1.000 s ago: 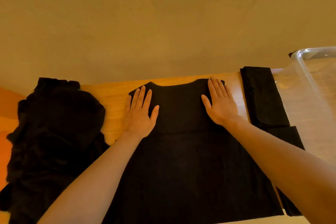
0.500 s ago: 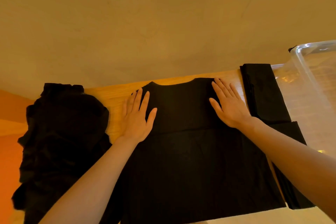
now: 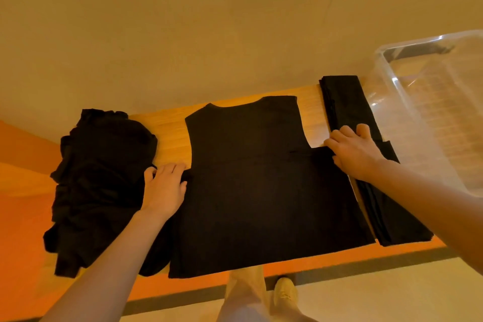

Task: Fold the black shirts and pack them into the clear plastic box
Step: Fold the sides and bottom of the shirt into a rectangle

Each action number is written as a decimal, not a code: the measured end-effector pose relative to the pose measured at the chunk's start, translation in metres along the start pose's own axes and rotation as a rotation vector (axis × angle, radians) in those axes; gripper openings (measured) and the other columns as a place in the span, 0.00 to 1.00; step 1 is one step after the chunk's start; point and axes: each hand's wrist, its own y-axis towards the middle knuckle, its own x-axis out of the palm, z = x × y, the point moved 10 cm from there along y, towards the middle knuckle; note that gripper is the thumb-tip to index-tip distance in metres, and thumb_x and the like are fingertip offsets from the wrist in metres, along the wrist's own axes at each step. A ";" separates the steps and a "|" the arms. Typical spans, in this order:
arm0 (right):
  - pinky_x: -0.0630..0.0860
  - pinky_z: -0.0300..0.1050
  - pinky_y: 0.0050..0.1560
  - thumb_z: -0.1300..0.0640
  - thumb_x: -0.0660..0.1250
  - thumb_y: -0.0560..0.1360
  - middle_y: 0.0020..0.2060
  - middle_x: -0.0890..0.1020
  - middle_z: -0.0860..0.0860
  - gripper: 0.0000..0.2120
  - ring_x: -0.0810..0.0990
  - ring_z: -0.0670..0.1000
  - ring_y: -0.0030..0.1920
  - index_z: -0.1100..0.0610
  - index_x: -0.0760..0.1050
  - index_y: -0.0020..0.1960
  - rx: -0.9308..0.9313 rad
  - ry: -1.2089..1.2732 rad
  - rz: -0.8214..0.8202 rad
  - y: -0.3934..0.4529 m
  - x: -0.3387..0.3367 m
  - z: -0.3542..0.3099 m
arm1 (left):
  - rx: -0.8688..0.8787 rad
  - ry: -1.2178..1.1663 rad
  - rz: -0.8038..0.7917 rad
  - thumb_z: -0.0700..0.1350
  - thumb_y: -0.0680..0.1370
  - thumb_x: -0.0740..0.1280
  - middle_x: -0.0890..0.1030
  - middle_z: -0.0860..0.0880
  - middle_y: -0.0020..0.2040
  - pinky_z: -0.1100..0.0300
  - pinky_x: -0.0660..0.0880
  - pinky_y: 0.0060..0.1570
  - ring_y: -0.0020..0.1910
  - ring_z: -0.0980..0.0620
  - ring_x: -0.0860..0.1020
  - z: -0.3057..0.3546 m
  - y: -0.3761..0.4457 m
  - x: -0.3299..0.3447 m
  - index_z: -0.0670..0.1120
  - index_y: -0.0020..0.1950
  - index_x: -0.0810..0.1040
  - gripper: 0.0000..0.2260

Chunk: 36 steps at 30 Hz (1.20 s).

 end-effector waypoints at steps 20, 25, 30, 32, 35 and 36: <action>0.58 0.50 0.57 0.50 0.63 0.77 0.47 0.75 0.47 0.08 0.68 0.50 0.53 0.50 0.77 0.53 0.078 0.121 -0.070 0.024 -0.002 0.015 | -0.223 -0.014 -0.182 0.54 0.80 0.62 0.77 0.52 0.46 0.51 0.60 0.58 0.53 0.50 0.74 -0.036 0.020 -0.001 0.53 0.54 0.78 0.08; 0.57 0.50 0.57 0.49 0.64 0.77 0.47 0.78 0.46 0.07 0.70 0.49 0.55 0.49 0.79 0.51 0.148 0.334 -0.005 0.019 -0.010 0.030 | -0.233 -0.077 -0.109 0.55 0.80 0.62 0.79 0.51 0.49 0.51 0.59 0.60 0.55 0.49 0.75 -0.041 0.016 -0.018 0.53 0.57 0.78 0.10; 0.57 0.30 0.39 0.53 0.67 0.77 0.43 0.79 0.46 0.06 0.73 0.39 0.38 0.52 0.78 0.53 0.371 0.884 0.085 0.001 -0.024 0.053 | -0.277 -0.390 0.056 0.50 0.79 0.66 0.82 0.48 0.48 0.50 0.66 0.60 0.52 0.46 0.78 -0.050 0.003 -0.031 0.48 0.57 0.80 0.10; 0.59 0.29 0.38 0.54 0.68 0.77 0.44 0.81 0.47 0.06 0.74 0.38 0.39 0.53 0.78 0.53 0.372 0.977 0.081 -0.007 -0.025 0.053 | -0.284 -0.516 0.109 0.49 0.78 0.68 0.82 0.48 0.48 0.47 0.70 0.61 0.52 0.46 0.79 -0.055 -0.005 -0.035 0.47 0.57 0.80 0.11; 0.75 0.39 0.51 0.55 0.69 0.75 0.45 0.82 0.47 0.08 0.80 0.45 0.47 0.55 0.80 0.54 0.371 1.165 0.108 -0.019 -0.026 0.055 | -0.288 -0.717 0.168 0.47 0.77 0.69 0.80 0.51 0.48 0.56 0.72 0.56 0.50 0.53 0.77 -0.059 -0.017 -0.049 0.45 0.58 0.80 0.11; 0.76 0.42 0.53 0.56 0.69 0.75 0.45 0.83 0.48 0.08 0.80 0.45 0.48 0.55 0.80 0.54 0.372 1.228 0.118 -0.023 -0.028 0.055 | -0.281 -0.772 0.184 0.46 0.77 0.69 0.80 0.52 0.48 0.61 0.71 0.53 0.49 0.56 0.76 -0.060 -0.021 -0.055 0.45 0.58 0.81 0.11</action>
